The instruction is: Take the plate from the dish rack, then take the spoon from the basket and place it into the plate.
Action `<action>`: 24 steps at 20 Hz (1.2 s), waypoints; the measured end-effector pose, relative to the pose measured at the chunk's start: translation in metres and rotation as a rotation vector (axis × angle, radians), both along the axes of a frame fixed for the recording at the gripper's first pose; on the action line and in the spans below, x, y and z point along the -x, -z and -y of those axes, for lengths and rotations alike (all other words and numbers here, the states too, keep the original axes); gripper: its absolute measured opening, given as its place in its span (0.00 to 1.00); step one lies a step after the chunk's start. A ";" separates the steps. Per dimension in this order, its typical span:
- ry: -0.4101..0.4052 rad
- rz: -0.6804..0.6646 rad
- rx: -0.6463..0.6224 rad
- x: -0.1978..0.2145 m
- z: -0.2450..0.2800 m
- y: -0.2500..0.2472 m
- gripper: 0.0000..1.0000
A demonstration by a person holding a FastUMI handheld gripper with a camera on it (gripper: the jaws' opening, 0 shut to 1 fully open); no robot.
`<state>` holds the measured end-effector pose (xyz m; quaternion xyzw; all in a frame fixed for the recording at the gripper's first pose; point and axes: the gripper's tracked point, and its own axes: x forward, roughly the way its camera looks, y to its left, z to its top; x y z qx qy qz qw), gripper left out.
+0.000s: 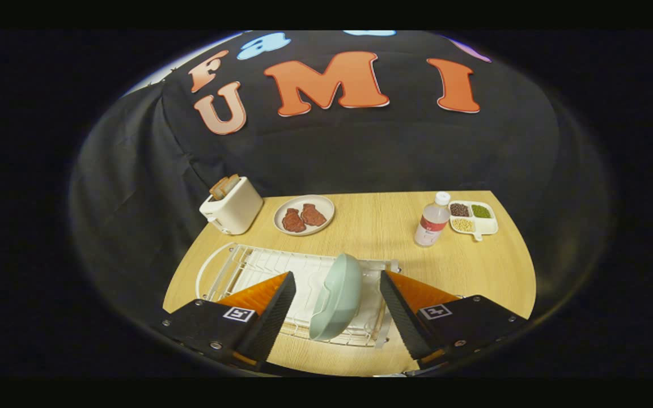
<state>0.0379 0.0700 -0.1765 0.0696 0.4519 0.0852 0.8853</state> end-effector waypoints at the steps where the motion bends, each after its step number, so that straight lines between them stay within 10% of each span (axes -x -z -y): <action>1: -0.001 -0.038 -0.007 0.001 -0.002 0.009 0.87; 15: 0.018 -0.339 0.119 0.020 -0.021 0.096 0.55; 24: 0.209 -0.342 0.211 0.023 -0.002 0.096 0.32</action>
